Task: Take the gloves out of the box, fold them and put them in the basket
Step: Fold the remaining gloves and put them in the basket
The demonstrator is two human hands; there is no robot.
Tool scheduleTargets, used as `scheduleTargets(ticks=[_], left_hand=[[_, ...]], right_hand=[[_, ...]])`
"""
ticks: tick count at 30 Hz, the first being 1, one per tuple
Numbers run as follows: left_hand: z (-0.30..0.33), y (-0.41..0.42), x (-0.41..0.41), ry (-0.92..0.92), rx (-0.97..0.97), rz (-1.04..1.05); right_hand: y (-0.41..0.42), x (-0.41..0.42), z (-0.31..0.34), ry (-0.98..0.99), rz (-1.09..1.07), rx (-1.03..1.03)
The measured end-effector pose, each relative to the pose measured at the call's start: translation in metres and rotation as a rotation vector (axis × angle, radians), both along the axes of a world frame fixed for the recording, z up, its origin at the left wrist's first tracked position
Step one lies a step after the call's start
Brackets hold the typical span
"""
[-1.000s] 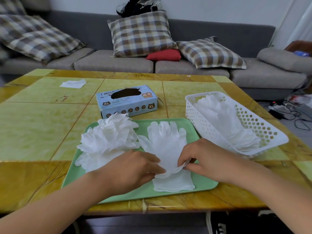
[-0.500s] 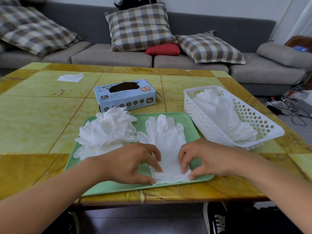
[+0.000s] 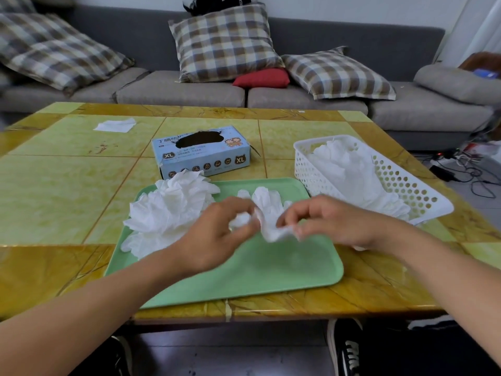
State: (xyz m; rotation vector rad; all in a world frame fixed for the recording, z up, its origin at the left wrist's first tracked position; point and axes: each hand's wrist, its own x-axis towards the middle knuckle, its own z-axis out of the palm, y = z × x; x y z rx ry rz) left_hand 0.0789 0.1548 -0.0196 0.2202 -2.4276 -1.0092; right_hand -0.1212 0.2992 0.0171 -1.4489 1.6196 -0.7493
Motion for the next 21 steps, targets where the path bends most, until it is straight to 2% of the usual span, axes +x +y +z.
scheduleTargets(ticks=[2,3,4,5,7,9,11,15,18,21], left_hand=[[0.029,0.002,-0.007,0.053,0.292,0.054],[0.044,0.002,-0.011,0.071,0.375,0.081],[0.057,0.004,-0.015,0.083,0.433,0.107],[0.07,0.004,-0.018,0.098,0.471,0.123],[0.088,0.004,-0.025,0.129,0.533,0.135],[0.1,0.006,-0.03,0.151,0.554,0.141],[0.112,0.012,-0.033,0.145,0.529,0.149],[0.148,0.03,-0.039,0.086,0.618,0.034],[0.176,0.045,-0.05,0.005,0.562,-0.096],[0.191,0.047,-0.081,0.001,0.569,-0.042]], right_hand=[[-0.002,0.001,0.017,-0.52,-0.133,-0.103],[-0.002,0.002,0.025,-0.722,-0.152,-0.131],[-0.001,0.004,0.03,-0.839,-0.133,-0.145],[-0.001,0.008,0.035,-0.862,-0.086,-0.173],[-0.001,0.019,0.039,-0.79,-0.086,-0.254],[-0.002,0.026,0.046,-0.705,-0.306,-0.318],[0.0,0.028,0.056,-0.705,-0.474,-0.355],[0.017,0.014,0.093,-0.684,-0.514,-0.395],[0.032,-0.005,0.128,-0.567,-0.516,-0.391],[0.043,-0.033,0.162,-0.442,-0.525,-0.36]])
